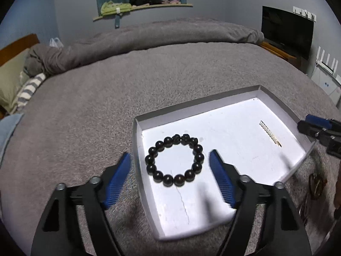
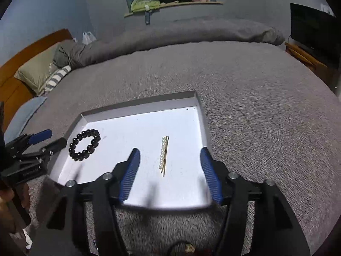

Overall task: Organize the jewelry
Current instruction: 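Move both tools back toward the remaining jewelry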

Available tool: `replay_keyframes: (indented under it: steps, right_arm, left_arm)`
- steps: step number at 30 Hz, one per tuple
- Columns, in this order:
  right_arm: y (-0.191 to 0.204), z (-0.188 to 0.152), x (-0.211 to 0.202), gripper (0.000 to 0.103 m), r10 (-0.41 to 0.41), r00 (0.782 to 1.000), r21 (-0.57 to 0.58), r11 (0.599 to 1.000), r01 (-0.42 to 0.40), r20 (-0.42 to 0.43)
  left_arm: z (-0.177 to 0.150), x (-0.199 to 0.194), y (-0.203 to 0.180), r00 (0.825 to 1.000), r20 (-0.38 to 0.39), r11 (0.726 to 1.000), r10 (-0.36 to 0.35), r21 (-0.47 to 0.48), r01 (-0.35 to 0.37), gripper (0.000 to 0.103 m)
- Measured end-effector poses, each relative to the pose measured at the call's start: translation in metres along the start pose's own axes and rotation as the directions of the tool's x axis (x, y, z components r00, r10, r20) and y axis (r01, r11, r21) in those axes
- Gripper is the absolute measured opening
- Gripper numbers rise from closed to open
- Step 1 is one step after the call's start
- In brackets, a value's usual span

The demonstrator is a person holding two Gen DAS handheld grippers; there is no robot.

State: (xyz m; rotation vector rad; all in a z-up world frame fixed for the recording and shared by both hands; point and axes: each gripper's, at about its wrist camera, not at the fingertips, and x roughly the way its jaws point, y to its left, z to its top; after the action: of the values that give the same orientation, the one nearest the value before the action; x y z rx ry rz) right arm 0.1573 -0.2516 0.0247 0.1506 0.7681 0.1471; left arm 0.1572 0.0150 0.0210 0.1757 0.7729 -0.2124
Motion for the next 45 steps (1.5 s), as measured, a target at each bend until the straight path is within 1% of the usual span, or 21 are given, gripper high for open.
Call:
replay_keyframes:
  steps: [2,3,7,9,10,11,12,13,20,23,27,30,33,39,41,43,45]
  right_arm:
    - [-0.003,-0.003,-0.013,0.065,-0.004,1.000,0.006,1.000,0.004,0.021]
    - [-0.003,-0.003,-0.016,0.070,-0.004,1.000,0.009,1.000,0.003,0.026]
    - [-0.004,-0.010,-0.036,0.081,-0.011,0.999,-0.002,1.000,0.011,0.050]
    - [-0.004,-0.012,-0.042,0.086,-0.013,0.998,-0.007,1.000,0.014,0.056]
    - [-0.004,-0.014,-0.047,0.088,-0.012,0.998,-0.009,1.000,0.013,0.060]
    - [-0.004,-0.016,-0.050,0.091,-0.012,0.998,-0.009,1.000,0.012,0.062]
    - [-0.004,-0.017,-0.052,0.095,-0.011,0.998,-0.011,1.000,0.012,0.062]
    - [-0.004,-0.019,-0.056,0.097,-0.011,0.998,-0.016,1.000,0.012,0.061]
    - [-0.005,-0.031,-0.081,0.098,-0.051,0.995,-0.050,0.997,0.055,0.087]
    - [-0.004,-0.038,-0.090,0.098,-0.068,0.992,-0.070,0.995,0.076,0.107]
    - [-0.004,-0.048,-0.097,0.098,-0.078,0.991,-0.100,0.991,0.089,0.111]
    - [-0.007,-0.055,-0.102,0.098,-0.067,0.992,-0.106,0.991,0.078,0.102]
    - [-0.010,-0.061,-0.107,0.098,-0.060,0.993,-0.106,0.992,0.070,0.098]
    - [-0.021,-0.069,-0.109,0.098,-0.088,0.992,-0.106,0.990,0.097,0.085]
    - [-0.024,-0.075,-0.107,0.098,-0.089,0.993,-0.109,0.989,0.097,0.074]
    - [-0.027,-0.081,-0.104,0.098,-0.085,0.995,-0.115,0.989,0.091,0.054]
    - [-0.029,-0.088,-0.099,0.098,-0.086,0.996,-0.121,0.989,0.089,0.029]
  left_arm:
    - [-0.004,-0.006,-0.002,1.000,0.006,1.000,0.009,0.007,-0.009,0.080]
    - [-0.005,-0.010,-0.002,1.000,0.009,1.000,0.010,0.006,-0.010,0.080]
    - [-0.013,-0.025,-0.004,1.000,0.008,1.000,-0.003,-0.016,0.003,0.081]
    - [-0.015,-0.032,-0.006,1.000,0.013,1.000,-0.002,-0.021,0.003,0.087]
    - [-0.018,-0.038,-0.006,1.000,0.021,1.000,-0.003,-0.021,0.003,0.088]
    - [-0.020,-0.042,-0.007,1.000,0.026,1.000,-0.003,-0.020,0.004,0.090]
    - [-0.022,-0.047,-0.008,1.000,0.031,1.000,-0.004,-0.020,0.005,0.091]
    - [-0.024,-0.052,-0.009,0.999,0.035,1.000,-0.005,-0.019,0.006,0.091]
    - [-0.040,-0.083,-0.011,0.998,0.066,0.999,-0.010,-0.030,0.012,0.094]
    - [-0.050,-0.095,-0.015,0.997,0.081,1.000,-0.017,-0.007,0.018,0.095]
    - [-0.067,-0.105,-0.021,0.996,0.083,1.000,-0.014,0.025,0.012,0.096]
    - [-0.082,-0.105,-0.025,0.998,0.059,0.999,-0.026,0.042,0.023,0.096]
    - [-0.096,-0.101,-0.028,1.000,0.024,0.998,-0.020,0.059,0.018,0.096]
    - [-0.118,-0.092,-0.026,1.000,-0.026,0.998,-0.017,0.055,0.019,0.096]
    - [-0.123,-0.092,-0.025,0.999,-0.030,0.999,-0.033,0.040,0.035,0.096]
    - [-0.127,-0.092,-0.024,0.997,-0.026,0.997,-0.070,0.022,0.070,0.096]
    - [-0.130,-0.091,-0.026,0.997,-0.029,0.997,-0.074,0.025,0.074,0.096]
